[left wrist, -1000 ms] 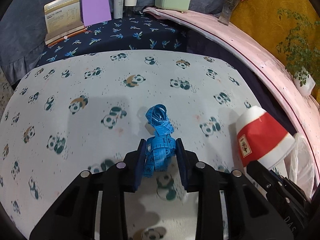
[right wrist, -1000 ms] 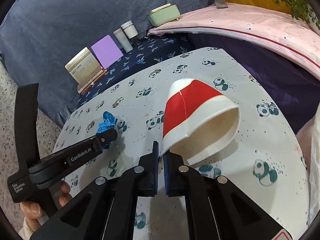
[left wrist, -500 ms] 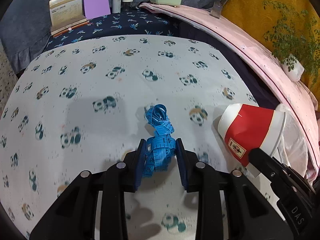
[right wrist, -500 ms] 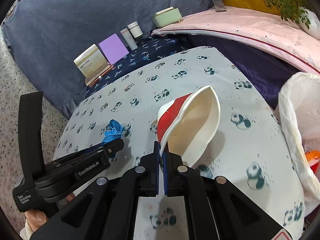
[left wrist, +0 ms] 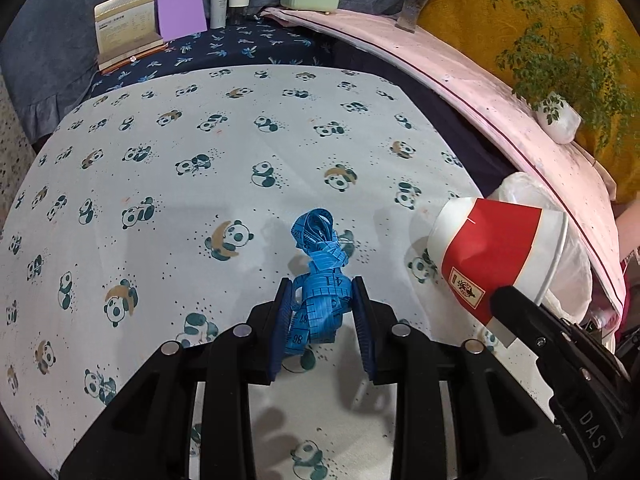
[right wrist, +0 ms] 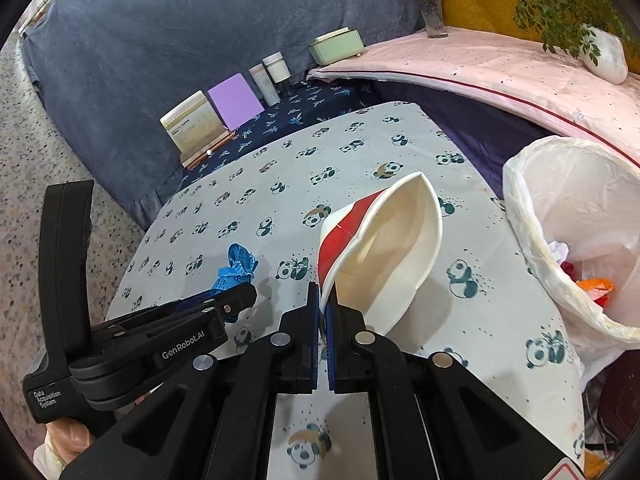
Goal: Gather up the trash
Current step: 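Carry the blue cloth and paper cup over the white bin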
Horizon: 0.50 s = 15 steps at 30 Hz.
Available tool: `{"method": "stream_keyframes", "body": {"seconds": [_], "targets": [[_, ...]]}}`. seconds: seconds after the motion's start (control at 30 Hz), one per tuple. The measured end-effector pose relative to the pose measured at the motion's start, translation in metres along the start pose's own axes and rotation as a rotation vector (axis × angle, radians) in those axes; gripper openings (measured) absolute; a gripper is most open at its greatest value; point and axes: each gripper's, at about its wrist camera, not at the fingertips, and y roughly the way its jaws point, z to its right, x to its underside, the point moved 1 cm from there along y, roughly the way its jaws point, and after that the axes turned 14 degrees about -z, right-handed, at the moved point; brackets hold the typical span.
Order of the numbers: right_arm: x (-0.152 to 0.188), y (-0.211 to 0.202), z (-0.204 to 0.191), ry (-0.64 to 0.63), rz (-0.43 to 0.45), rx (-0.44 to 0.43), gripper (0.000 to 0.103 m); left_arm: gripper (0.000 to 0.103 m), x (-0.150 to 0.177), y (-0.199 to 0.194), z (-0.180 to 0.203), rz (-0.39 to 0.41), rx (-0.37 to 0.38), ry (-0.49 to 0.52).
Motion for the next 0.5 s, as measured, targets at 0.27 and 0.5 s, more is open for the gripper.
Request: {"method": "stream_keyframes", "body": {"seconds": [0.27,0.5], "targets": [[0.010,-0.021,0.010,0.008,0.026,0.014,0.004,0.029,0.009,-0.006,0.022,0.004,0.001,0.038],[0.017,-0.037,0.023,0.021,0.051,0.028,0.004,0.029,0.016,-0.008,0.044,0.005,-0.005,0.078]]}}
